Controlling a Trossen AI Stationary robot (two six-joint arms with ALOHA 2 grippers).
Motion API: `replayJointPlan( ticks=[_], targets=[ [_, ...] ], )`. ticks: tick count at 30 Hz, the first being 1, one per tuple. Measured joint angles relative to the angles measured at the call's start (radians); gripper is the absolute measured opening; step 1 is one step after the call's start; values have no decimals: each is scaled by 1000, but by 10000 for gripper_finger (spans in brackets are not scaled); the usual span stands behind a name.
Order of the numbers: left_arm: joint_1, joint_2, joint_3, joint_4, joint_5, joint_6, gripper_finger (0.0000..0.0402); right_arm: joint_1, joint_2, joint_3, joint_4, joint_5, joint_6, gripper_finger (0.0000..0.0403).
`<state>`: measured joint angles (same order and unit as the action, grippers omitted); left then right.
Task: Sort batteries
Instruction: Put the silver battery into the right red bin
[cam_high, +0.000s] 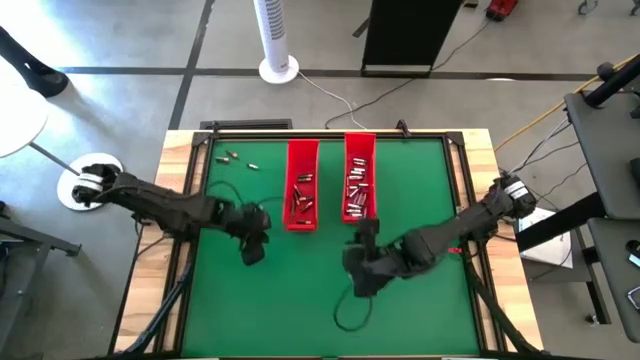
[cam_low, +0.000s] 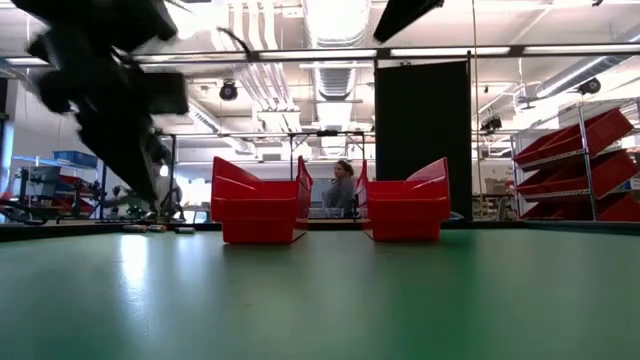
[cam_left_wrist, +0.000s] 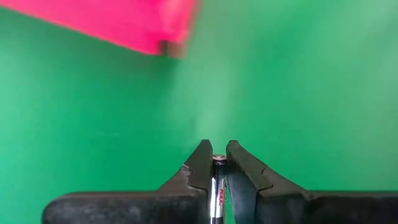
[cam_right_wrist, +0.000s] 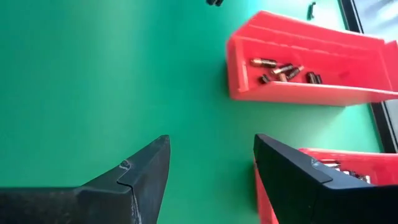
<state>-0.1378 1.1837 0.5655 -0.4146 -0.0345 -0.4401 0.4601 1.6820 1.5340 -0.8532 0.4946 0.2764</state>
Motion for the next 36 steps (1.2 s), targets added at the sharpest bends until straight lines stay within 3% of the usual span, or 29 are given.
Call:
replayJointPlan(
  ticks=[5,9,18,21,27,36],
  targets=[
    [-256,30,40,68,-203,-196,13,98,1,-25,48,60,77,227],
    [-356,99,80,179,-372,-364,13,143,3,-80,173,75,103,232],
    [-381,369,265,162,-386,-628,13,198,80,-253,645,83,-12,228],
    [-379,456,324,161,-342,-628,13,215,140,-273,742,82,-49,230],
    [-378,551,388,162,-296,-588,13,249,214,-271,769,127,-33,235],
    [-365,691,501,251,-320,-324,13,255,217,-275,765,138,20,232]
  ],
)
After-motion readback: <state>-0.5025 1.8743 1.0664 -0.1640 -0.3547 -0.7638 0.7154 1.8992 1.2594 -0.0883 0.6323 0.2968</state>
